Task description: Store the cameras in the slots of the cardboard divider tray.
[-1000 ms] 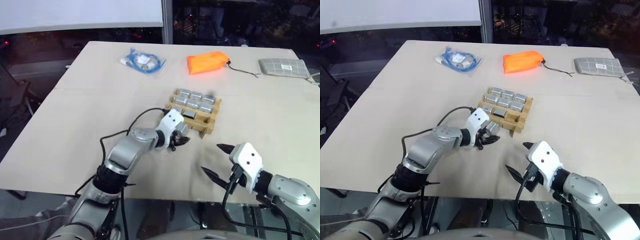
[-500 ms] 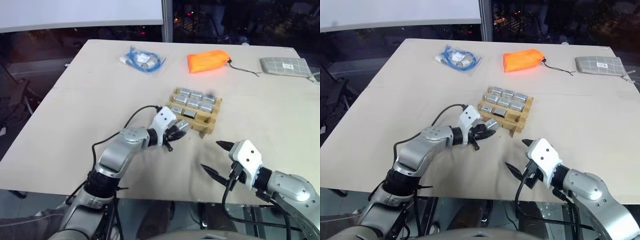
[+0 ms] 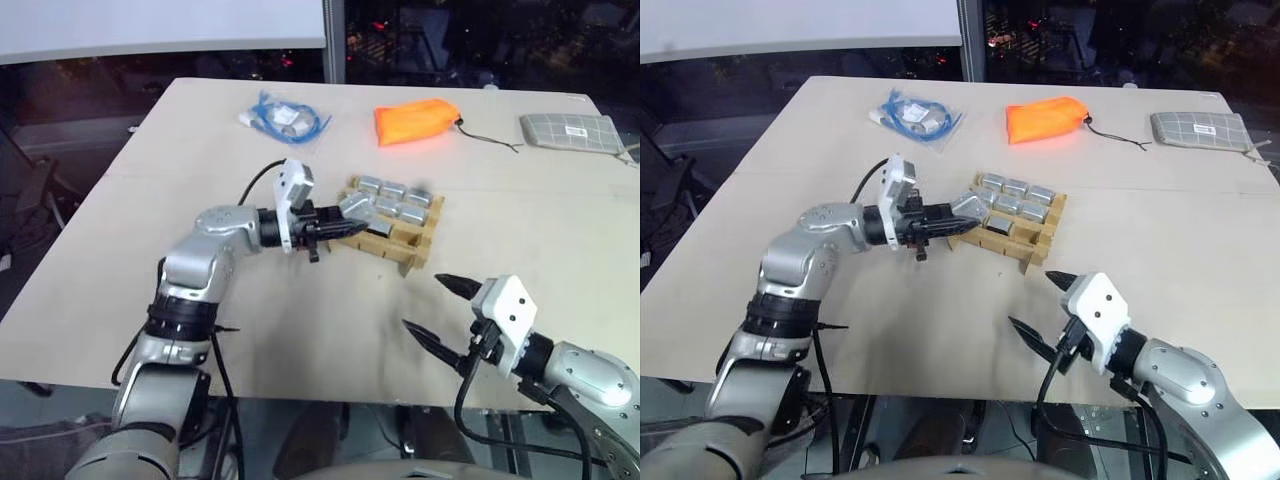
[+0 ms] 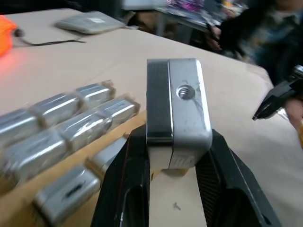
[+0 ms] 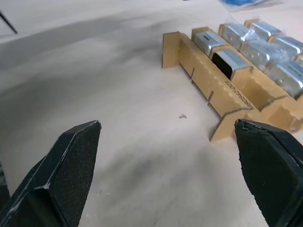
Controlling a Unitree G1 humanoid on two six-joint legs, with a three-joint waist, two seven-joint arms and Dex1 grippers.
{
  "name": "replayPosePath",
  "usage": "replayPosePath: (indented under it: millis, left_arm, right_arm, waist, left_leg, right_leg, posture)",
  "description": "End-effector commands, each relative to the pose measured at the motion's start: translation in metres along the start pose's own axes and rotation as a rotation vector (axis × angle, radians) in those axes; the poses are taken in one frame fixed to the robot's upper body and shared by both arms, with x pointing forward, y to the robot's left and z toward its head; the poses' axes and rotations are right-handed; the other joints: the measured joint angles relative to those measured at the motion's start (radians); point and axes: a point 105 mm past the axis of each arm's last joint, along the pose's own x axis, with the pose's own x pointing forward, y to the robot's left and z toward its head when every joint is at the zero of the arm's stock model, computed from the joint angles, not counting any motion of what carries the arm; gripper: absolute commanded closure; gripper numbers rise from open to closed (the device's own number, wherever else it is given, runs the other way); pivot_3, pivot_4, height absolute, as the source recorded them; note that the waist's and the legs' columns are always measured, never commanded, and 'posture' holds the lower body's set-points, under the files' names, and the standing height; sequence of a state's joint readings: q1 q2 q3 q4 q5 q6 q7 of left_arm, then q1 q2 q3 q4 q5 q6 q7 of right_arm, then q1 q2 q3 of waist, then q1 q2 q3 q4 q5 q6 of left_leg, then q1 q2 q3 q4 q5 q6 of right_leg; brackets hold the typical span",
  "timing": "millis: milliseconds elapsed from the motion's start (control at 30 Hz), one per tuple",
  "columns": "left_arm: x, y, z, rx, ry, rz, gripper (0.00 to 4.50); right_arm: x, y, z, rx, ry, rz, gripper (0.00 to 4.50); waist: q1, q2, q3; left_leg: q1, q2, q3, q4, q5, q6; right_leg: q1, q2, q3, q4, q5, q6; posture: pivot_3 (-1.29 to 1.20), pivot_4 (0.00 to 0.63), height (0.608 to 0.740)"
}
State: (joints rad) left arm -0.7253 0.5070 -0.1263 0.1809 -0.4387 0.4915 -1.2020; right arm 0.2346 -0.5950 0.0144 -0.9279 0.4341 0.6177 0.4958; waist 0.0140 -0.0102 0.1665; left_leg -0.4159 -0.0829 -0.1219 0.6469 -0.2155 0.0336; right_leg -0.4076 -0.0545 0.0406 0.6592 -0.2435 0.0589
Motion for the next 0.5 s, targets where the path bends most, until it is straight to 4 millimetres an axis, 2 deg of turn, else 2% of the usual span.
replayPosePath:
  millis: [33, 267, 500]
  left_arm:
    - [0.010, 0.008, 0.005, 0.095, 0.064, -0.095, 3.66]
    - [0.038, 0.025, 0.006, 0.194, 0.182, -0.192, 3.66]
    - [0.058, 0.029, 0.009, 0.250, 0.236, -0.243, 3.66]
  right_arm:
    - [-0.007, 0.001, 0.015, -0.042, -0.054, -0.050, 0.00]
    - [-0.018, 0.007, 0.019, -0.075, -0.093, -0.114, 0.00]
    - [-0.036, 0.004, 0.030, -0.087, -0.185, -0.189, 0.00]
  waist:
    - [0.000, 0.000, 0.000]
    - [-0.003, -0.001, 0.001]
    - [-0.011, -0.002, 0.001]
  left_leg:
    - [0.000, 0.000, 0.000, 0.000, 0.000, 0.000]
    - [-0.001, -0.001, 0.001, 0.001, 0.000, 0.000]
    - [0.000, -0.001, 0.001, 0.001, 0.000, 0.001]
  right_leg:
    - [0.000, 0.000, 0.000, 0.000, 0.000, 0.000]
    - [0.000, 0.002, 0.000, 0.000, 0.000, 0.001]
    - [0.000, 0.004, 0.000, 0.001, 0.000, 0.001]
  posture:
    - [0.00, 0.150, 0.740]
    - [0.00, 0.150, 0.740]
    - [0.00, 0.150, 0.740]
